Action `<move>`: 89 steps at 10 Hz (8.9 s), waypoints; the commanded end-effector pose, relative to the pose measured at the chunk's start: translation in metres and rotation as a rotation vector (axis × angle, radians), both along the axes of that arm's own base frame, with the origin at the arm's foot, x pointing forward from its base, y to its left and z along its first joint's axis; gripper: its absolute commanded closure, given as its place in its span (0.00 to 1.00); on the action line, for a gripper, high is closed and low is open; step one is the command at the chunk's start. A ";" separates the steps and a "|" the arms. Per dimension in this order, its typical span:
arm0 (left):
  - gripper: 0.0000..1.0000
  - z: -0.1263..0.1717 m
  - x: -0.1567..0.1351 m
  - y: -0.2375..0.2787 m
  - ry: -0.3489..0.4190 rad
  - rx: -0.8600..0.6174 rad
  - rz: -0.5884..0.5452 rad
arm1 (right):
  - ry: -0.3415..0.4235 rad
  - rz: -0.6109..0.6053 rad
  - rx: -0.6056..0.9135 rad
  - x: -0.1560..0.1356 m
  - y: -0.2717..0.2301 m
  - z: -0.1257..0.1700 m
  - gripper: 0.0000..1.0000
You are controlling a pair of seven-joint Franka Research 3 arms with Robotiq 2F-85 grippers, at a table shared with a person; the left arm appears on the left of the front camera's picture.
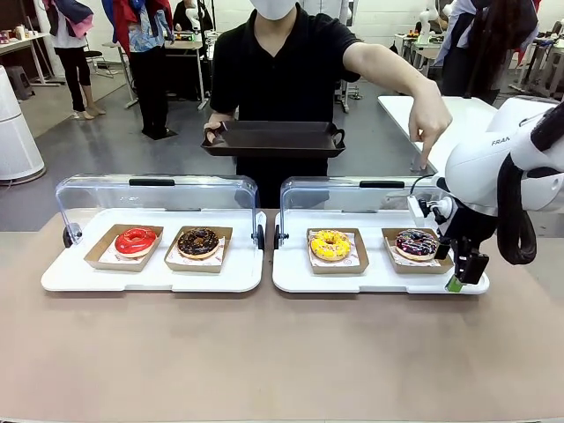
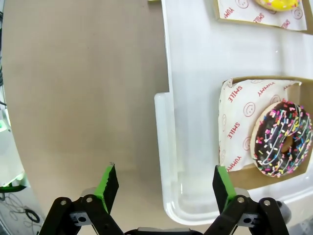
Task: Provide the desired donut to the person.
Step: Pick up and lift the Paper togo box containing the Donut pointed at by the person, then place the picked Paper togo box onto the Handle tray extended by the person.
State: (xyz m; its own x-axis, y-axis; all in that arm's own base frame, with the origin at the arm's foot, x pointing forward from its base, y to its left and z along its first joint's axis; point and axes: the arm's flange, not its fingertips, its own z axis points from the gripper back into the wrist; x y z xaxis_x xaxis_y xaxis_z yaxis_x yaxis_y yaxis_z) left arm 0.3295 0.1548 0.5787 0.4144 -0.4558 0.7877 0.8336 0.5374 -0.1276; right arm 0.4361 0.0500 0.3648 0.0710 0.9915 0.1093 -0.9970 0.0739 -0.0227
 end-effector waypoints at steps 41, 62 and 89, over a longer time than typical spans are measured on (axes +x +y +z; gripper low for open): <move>0.00 0.000 0.000 0.001 -0.006 -0.004 -0.007 | -0.011 0.082 0.024 0.073 0.056 -0.047 1.00; 0.00 0.000 0.000 0.001 -0.006 -0.004 -0.007 | -0.003 -0.187 -0.126 -0.089 0.086 0.284 1.00; 0.00 0.000 0.000 0.001 -0.006 -0.004 -0.007 | -0.078 -0.166 -0.055 -0.010 0.214 0.375 0.98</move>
